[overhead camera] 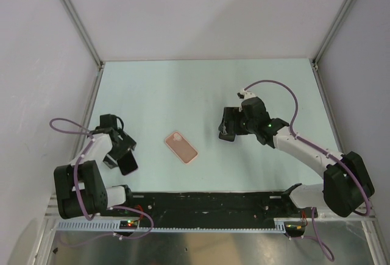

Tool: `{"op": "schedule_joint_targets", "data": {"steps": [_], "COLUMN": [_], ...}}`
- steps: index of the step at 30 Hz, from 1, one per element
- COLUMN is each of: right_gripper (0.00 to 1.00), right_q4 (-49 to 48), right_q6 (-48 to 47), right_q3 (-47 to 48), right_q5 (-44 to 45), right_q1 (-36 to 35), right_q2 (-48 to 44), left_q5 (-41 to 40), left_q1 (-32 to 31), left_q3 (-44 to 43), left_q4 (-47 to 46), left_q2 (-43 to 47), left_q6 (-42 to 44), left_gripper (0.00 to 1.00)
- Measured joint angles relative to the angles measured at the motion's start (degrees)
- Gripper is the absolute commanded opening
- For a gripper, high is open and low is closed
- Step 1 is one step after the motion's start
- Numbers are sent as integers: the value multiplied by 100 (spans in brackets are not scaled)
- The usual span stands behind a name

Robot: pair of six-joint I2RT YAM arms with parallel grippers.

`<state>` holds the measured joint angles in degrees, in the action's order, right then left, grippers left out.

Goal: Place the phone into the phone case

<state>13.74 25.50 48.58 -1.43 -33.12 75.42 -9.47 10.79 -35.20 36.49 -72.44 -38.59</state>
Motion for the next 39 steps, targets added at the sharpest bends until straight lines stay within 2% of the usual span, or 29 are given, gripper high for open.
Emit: {"op": "schedule_joint_targets", "data": {"steps": [12, 16, 20, 31, 39], "right_gripper": [100, 100, 100, 99, 99], "right_q4": [-44, -72, -90, -214, -345], "right_q6": [0, 0, 0, -20, -149], "right_q3": [0, 0, 0, 0, 0], "right_q5": [-13, -11, -11, -61, -195], "right_q1": [-2, 0, -2, -59, -535], "right_q2": [20, 76, 149, 341, 496], "left_q5": [-365, -452, -472, -409, -433], "left_q1": [-66, -243, -538, -2245, -3722], "left_q3": [254, 326, 398, 713, 933], "left_q4": [-146, -151, -125, -144, -146], "left_q2": [317, 439, 592, 1082, 1434], "left_q6": [-505, -726, -1123, -3053, -4459], "left_gripper": [79, 66, 64, 62, 64]}}
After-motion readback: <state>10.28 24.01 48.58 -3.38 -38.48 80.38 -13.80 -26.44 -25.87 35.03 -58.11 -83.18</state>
